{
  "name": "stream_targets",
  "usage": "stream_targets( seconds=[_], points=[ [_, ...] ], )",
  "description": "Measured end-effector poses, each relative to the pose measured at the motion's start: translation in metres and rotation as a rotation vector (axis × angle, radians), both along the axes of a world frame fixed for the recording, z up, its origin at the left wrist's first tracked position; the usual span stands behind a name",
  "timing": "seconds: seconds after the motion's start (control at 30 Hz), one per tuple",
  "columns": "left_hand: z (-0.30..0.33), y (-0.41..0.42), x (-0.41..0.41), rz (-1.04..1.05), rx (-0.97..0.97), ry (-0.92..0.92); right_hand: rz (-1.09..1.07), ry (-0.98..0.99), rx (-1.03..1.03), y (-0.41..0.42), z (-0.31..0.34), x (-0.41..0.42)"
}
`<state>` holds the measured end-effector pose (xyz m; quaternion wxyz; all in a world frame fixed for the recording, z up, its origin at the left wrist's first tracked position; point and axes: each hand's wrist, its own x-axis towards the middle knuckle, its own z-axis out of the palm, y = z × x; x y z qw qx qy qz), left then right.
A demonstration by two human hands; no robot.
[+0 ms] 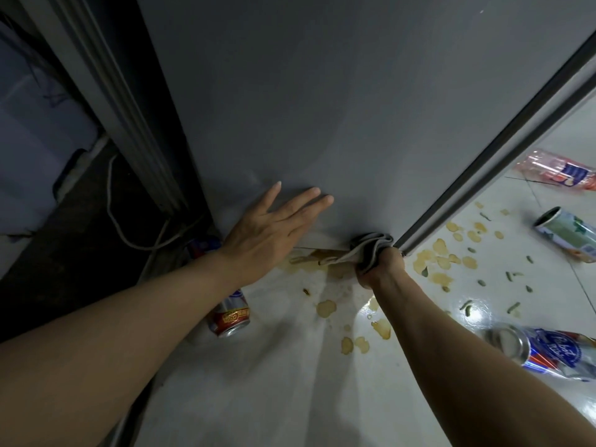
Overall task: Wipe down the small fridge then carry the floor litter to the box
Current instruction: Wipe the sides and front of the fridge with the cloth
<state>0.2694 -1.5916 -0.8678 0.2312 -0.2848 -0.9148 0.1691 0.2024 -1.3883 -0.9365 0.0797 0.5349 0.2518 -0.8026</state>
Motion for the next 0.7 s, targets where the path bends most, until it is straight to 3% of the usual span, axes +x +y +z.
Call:
stream_targets(
  seconds=[0.2, 0.43, 0.7],
  points=[
    [0.001, -0.015, 0.005, 0.041, -0.041, -0.020, 0.115, -0.010, -0.023, -0.022, 0.015, 0.004],
    [0.008, -0.046, 0.015, 0.130, -0.145, -0.038, 0.535, 0.195, 0.055, -0.129, 0.030, 0.026],
    [0.024, -0.088, 0.030, 0.245, -0.253, -0.069, 0.686, 0.117, -0.126, -0.181, 0.032, 0.043]
  ],
)
